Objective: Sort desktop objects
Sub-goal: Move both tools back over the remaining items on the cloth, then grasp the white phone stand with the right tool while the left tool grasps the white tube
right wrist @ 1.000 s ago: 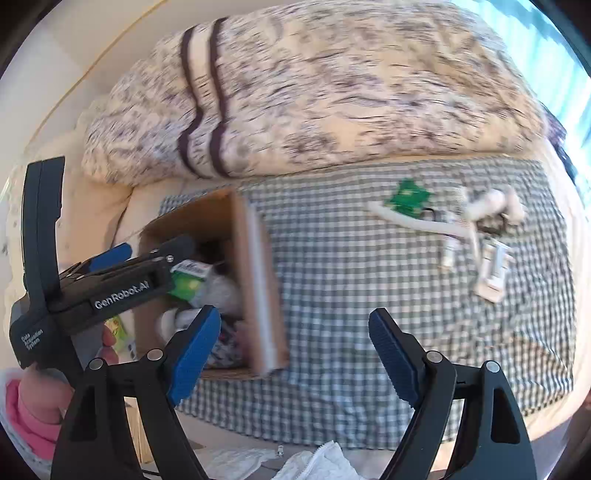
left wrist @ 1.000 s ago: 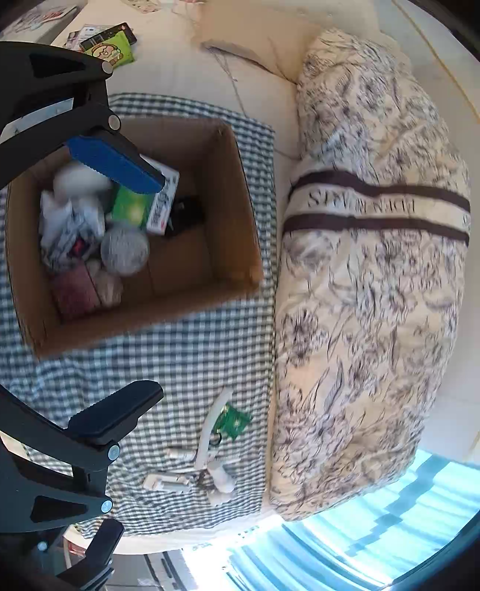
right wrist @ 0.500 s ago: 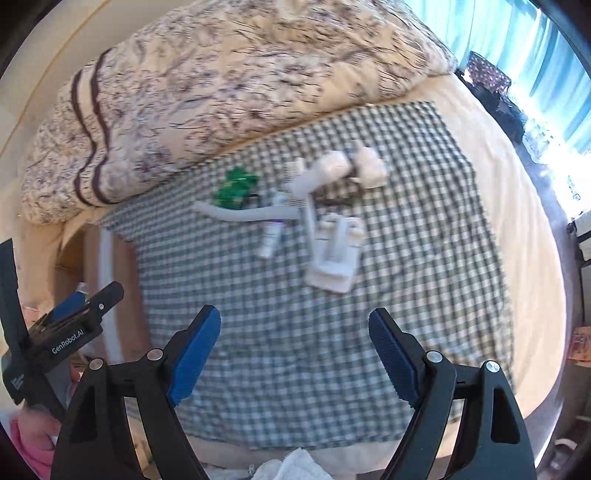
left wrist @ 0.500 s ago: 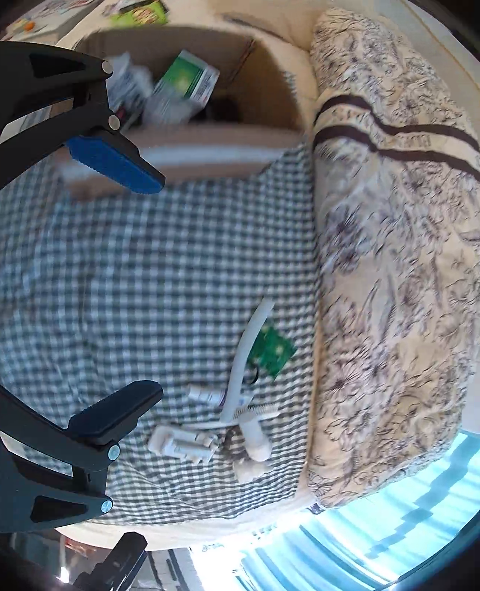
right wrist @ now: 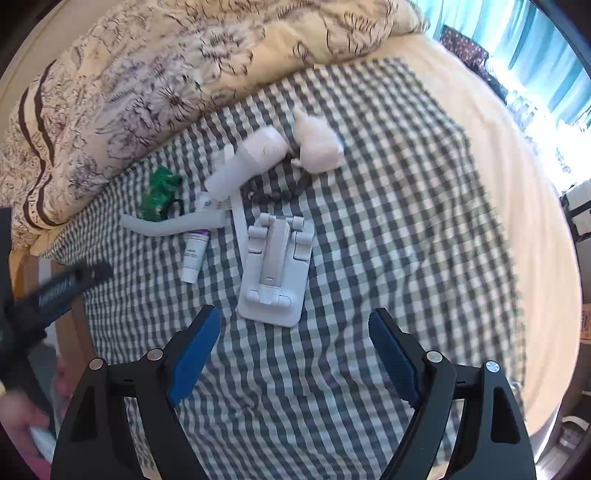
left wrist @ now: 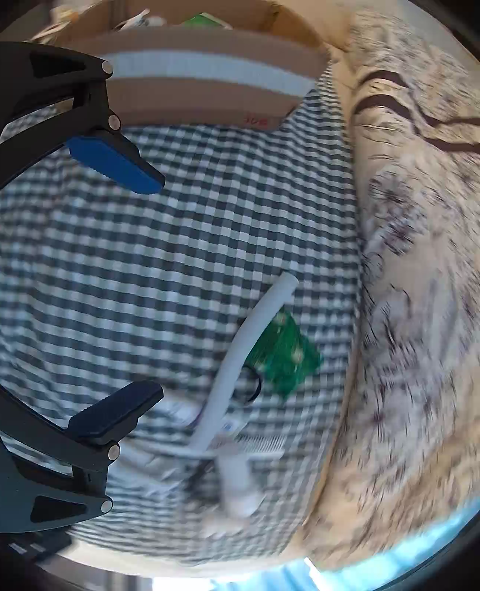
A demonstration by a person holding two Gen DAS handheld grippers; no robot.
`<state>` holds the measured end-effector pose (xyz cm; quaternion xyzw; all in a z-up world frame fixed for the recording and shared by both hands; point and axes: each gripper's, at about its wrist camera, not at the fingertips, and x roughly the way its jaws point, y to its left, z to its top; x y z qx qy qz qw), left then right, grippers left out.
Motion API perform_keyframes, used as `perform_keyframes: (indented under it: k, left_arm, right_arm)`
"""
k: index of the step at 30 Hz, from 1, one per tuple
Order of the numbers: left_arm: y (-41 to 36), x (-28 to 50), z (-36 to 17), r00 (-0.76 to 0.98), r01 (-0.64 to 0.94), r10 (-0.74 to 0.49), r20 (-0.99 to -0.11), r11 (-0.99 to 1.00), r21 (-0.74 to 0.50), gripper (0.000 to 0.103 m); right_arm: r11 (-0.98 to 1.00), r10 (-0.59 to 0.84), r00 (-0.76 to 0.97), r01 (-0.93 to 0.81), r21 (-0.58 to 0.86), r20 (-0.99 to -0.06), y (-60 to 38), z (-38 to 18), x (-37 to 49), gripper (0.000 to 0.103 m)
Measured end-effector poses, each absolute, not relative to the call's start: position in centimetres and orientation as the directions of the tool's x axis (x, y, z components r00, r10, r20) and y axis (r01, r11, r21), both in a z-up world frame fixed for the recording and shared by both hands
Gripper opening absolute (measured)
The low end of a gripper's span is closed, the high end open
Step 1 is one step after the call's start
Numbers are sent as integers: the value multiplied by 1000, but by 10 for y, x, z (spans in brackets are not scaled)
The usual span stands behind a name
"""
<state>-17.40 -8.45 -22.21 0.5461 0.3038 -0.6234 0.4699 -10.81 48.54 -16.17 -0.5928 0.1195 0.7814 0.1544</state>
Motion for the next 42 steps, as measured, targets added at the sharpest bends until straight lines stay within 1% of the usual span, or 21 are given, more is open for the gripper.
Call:
perform_keyframes:
  k: [3,7,10,12,16,19,23,25,26,27,28,29,30,31,33,35,37,40,42]
  left_arm:
    - [-105,-182,-245,31,938,-220,-975,-330,104,103]
    - [-129,-191,-267,67,951,-200,-978,-283,123,103]
    - [-144,-194,-277,29,967,-160,-987,-244,68,103]
    - [-151,-197,-285,30,970,-150,-988,-235,65,103]
    - [-160,-203,-297,-11,977,-118,-993,-214,15,103]
    - [-164,-211,-305,3,971,-104,-995,-236,28,103]
    - [-166,-217,-311,12,967,-117,-993,-251,41,103]
    - [-165,-217,-310,7,964,-158,-987,-261,48,102]
    - [-164,-217,-309,3,962,-165,-986,-270,48,99]
    - [-164,-217,-308,-12,960,-168,-986,-278,36,94]
    - [-163,-215,-304,-33,957,-181,-983,-289,21,79]
    - [-164,-214,-300,-40,955,-194,-980,-296,20,51]
    - [-165,-211,-295,-45,953,-200,-979,-303,18,43]
    - [-168,-207,-291,-70,953,-188,-980,-303,-10,38]
    - [-175,-195,-286,-105,958,-160,-982,-280,-56,33]
    - [-177,-185,-279,-118,960,-155,-981,-270,-72,29]
    - [-175,-177,-266,-119,954,-187,-975,-293,-60,27]
    - [-169,-168,-249,-137,946,-214,-967,-319,-64,19]
    - [-165,-165,-236,-152,938,-226,-962,-340,-68,17]
  right_arm:
    - [-911,103,-238,-412,4,-966,492,-177,-116,83]
    - [-895,105,-217,-445,2,-970,502,-196,-126,83]
    - [-886,102,-206,-463,5,-973,507,-209,-134,83]
    - [-886,100,-197,-464,3,-975,507,-216,-140,83]
    - [-891,94,-183,-455,-1,-979,502,-229,-149,83]
    - [-899,99,-166,-438,-16,-981,494,-238,-156,83]
    - [-910,107,-107,-412,-53,-988,484,-257,-162,83]
    - [-921,139,-77,-376,-100,-987,478,-269,-163,79]
    - [-924,151,-77,-364,-113,-985,477,-271,-162,78]
    - [-926,152,-82,-361,-112,-985,477,-270,-160,73]
    - [-928,151,-83,-357,-112,-985,477,-269,-159,69]
    - [-930,148,-80,-351,-111,-986,477,-267,-158,66]
    - [-931,139,-79,-349,-103,-987,479,-265,-156,66]
    - [-932,126,-78,-350,-92,-989,480,-262,-155,66]
    - [-931,104,-78,-358,-70,-992,484,-255,-150,66]
    - [-934,103,-85,-351,-67,-991,486,-247,-145,66]
    - [-936,107,-95,-346,-68,-990,486,-236,-138,65]
    - [-937,105,-110,-344,-62,-988,486,-222,-128,65]
    - [-940,107,-124,-335,-60,-986,483,-212,-122,64]
